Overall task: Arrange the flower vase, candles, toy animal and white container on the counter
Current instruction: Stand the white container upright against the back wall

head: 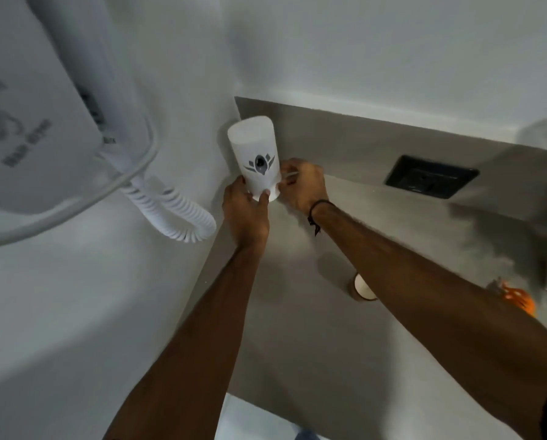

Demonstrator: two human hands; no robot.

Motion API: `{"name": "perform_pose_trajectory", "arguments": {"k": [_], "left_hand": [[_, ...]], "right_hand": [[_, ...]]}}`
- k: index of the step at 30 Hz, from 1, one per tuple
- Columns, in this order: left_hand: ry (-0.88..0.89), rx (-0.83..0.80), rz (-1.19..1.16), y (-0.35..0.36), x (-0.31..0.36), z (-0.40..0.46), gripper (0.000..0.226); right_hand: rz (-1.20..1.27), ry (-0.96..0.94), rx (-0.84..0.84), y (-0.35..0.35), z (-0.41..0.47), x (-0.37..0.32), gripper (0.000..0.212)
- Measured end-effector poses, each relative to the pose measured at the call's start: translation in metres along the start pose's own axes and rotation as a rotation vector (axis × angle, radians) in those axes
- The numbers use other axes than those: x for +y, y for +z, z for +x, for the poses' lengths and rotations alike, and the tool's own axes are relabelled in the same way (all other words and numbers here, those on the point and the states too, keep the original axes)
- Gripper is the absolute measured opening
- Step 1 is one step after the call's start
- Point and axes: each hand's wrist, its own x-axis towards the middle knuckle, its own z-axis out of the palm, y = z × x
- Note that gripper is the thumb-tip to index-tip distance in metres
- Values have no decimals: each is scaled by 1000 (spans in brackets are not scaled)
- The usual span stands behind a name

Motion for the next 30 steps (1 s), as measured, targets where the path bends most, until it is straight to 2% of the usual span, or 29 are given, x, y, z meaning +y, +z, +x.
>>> {"name": "perform_pose_trajectory", "arguments": {"k": [8, 11, 14, 16, 18, 21, 23, 25, 27, 30], "left_hand": [[-26, 109, 58, 24, 17, 28, 43], [-20, 101, 80, 23, 19, 31, 45], [-93, 51, 92, 20, 18, 25, 52], [-144, -9, 135, 15, 12, 14, 50], [-142, -101, 157, 6, 4, -7, 38], [-132, -231, 46, -6, -4, -58, 31], [-150, -336, -96, -9, -6, -95, 35], [-131, -523, -185, -10, -8, -127, 44], [-55, -680, -164, -12, -7, -153, 53], [62, -723, -127, -10, 1, -175, 57]], "right_hand": [[-28, -39, -104, 7, 35, -10, 36], [-40, -41, -181, 5, 39, -17, 41], [-80, -50, -259, -6, 33, -16, 45], [-112, -19, -254, -19, 20, -8, 46], [-64, 40, -219, -39, -4, 4, 48], [-21, 12, -102, -81, -56, 28, 48], [-44, 6, 24, -113, -100, 47, 50], [-64, 58, 111, -144, -145, 69, 51], [-164, 132, 118, -169, -188, 92, 54], [-282, 234, 68, -183, -232, 117, 72]]}}
